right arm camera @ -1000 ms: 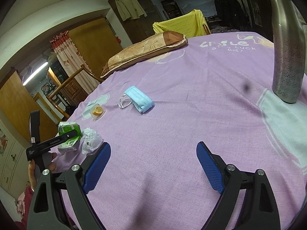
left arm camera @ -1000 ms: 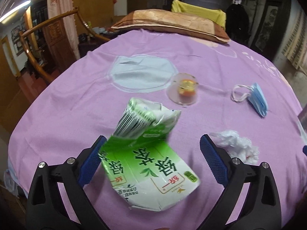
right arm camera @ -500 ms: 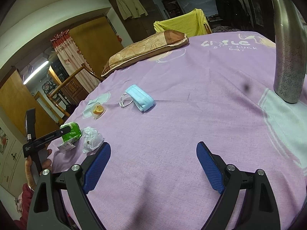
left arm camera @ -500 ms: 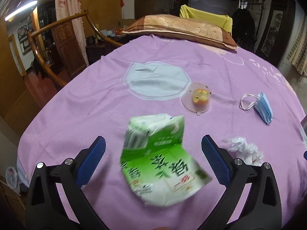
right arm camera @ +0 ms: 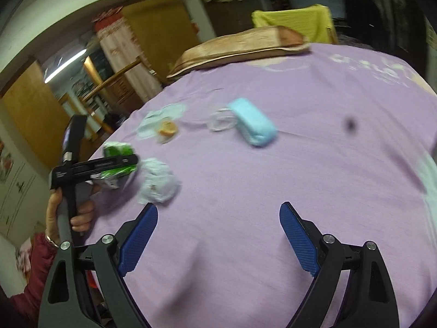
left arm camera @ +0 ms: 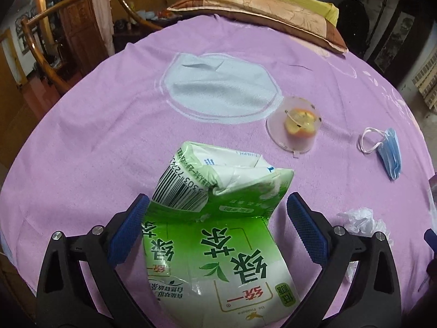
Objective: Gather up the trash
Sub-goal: 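Grasp the crumpled green tea package with the left tool and lift it, then grasp the white tissue with right tool while left holds the green package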
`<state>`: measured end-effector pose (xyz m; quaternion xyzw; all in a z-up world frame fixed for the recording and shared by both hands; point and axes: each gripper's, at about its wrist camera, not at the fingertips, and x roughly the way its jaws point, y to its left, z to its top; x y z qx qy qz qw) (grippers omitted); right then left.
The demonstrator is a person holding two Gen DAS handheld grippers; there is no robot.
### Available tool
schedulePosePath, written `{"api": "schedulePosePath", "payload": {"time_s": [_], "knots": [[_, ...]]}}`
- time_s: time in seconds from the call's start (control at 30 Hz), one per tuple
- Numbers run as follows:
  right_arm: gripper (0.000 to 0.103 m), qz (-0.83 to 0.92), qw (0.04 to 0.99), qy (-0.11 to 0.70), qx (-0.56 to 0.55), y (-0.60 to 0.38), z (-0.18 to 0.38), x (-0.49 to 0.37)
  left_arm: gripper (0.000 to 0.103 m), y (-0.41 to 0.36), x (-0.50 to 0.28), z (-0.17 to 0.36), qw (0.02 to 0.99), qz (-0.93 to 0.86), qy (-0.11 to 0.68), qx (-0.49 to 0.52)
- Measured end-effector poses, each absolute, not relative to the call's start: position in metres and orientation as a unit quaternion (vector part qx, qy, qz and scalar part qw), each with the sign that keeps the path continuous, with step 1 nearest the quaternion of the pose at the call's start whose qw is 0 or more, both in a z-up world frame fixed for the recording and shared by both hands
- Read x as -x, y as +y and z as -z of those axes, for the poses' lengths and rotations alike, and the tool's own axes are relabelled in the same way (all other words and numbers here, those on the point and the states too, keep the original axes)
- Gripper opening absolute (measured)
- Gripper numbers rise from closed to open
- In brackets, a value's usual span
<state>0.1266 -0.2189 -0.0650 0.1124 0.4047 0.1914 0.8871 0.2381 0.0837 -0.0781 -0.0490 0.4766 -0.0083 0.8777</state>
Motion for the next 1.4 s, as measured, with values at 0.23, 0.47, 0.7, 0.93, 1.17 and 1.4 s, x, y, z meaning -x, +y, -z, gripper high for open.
{"api": "schedulePosePath", "payload": {"time_s": [0.23,0.47,0.7,0.93,1.17,1.4], "knots": [[0.078,-0.243,0.869,0.430,-0.043,-0.129,0.064,-0.170,0.096,0.091,-0.236,0.077,0.881,0.020,0.467,0.076],[0.026,-0.236,0.854,0.460,-0.053,-0.127,0.084,-0.183,0.096,0.089,-0.235,0.076,0.881,0.020,0.466,0.074],[0.026,-0.222,0.873,0.427,-0.085,-0.162,0.068,-0.166,0.096,0.077,-0.239,0.080,0.876,0.002,0.481,0.028],[0.026,-0.232,0.867,0.430,-0.100,-0.170,0.070,-0.163,0.086,0.060,-0.238,0.082,0.878,-0.001,0.477,-0.025],[0.026,-0.230,0.876,0.410,-0.105,-0.175,0.061,-0.159,0.086,0.068,-0.213,0.053,0.917,0.043,0.396,0.019],[0.026,-0.234,0.884,0.392,-0.101,-0.174,0.054,-0.153,0.086,0.099,-0.166,0.006,0.932,0.057,0.351,0.069]]}}
